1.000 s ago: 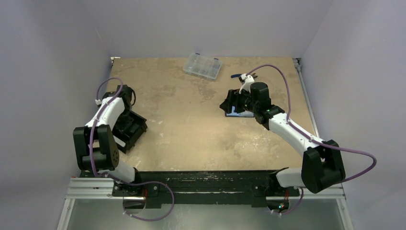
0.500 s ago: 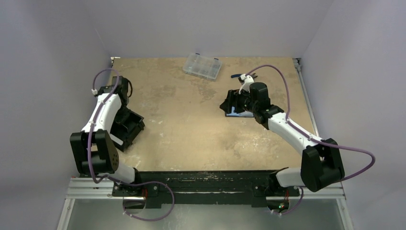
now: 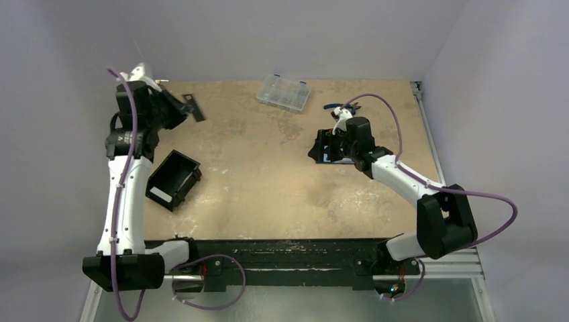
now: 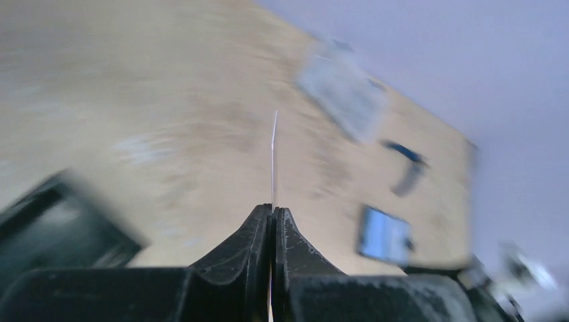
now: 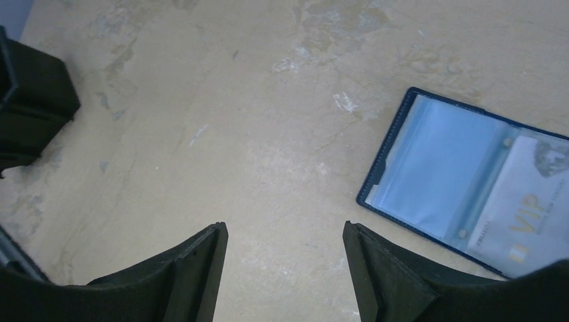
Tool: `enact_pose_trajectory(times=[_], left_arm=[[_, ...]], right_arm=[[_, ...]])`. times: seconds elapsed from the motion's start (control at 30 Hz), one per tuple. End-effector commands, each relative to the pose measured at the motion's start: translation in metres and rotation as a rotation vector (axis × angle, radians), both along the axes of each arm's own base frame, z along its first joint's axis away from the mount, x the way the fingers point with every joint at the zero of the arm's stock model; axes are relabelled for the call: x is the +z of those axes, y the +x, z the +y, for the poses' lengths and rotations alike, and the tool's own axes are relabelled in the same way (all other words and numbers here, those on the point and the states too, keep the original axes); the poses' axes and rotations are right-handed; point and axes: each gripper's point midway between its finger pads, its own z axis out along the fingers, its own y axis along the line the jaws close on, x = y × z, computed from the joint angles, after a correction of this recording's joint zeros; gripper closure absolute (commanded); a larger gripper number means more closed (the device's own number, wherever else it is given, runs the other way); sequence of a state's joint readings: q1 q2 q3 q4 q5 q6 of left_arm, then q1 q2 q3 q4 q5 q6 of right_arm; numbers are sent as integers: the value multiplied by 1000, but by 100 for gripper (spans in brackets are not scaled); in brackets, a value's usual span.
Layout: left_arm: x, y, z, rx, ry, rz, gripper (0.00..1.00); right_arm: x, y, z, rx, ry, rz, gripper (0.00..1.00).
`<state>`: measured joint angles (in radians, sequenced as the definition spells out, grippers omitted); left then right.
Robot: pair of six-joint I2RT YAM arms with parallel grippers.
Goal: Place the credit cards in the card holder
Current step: Insert the credit card into the card holder.
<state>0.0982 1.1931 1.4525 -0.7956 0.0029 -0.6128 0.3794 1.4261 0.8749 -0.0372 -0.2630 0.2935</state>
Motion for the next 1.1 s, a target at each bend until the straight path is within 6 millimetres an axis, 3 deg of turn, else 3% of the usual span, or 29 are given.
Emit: enact_pose_trajectory(times=[0.0, 0.1, 0.17, 0.27, 0.33, 0.43, 0.57, 0.63, 0.7, 0.77, 0.87, 0.93, 1.07], left_arm=[[54, 9, -147, -758, -223, -419, 100], [66, -2, -198, -981, -263, -571, 100], [59, -8, -224, -1072, -321, -608, 100], [50, -13, -255, -1159, -380, -669, 100], [33, -12, -278, -1201, -411, -650, 100], [17, -13, -300, -1261, -480, -658, 100], [1, -14, -320, -1278, -610, -660, 100], [-15, -15, -336, -1281, -664, -637, 100], [-39, -7, -351, -1232, -691, -573, 100], [-73, 7, -366, -1155, -706, -478, 100], [-128, 22, -390, -1103, -716, -324, 100], [-155, 29, -405, -1094, -720, -255, 100], [-189, 41, -423, -1082, -728, -196, 100]], right_arm=[[34, -10, 26, 147, 130, -77, 27], [53, -30, 38, 255, 237, -96, 26], [71, -40, 39, 296, 341, -112, 25], [80, -51, 27, 296, 461, -87, 24], [79, -51, 11, 255, 500, -70, 25], [85, -59, -12, 230, 618, -70, 24], [93, -74, -22, 248, 739, -44, 24], [88, -66, -31, 176, 744, -20, 25], [64, -41, -60, -14, 694, 17, 25], [34, -23, -88, -184, 599, 80, 26], [9, -1, -114, -291, 440, 121, 29], [0, 12, -127, -329, 350, 146, 33], [-3, 40, -140, -356, 285, 122, 46]])
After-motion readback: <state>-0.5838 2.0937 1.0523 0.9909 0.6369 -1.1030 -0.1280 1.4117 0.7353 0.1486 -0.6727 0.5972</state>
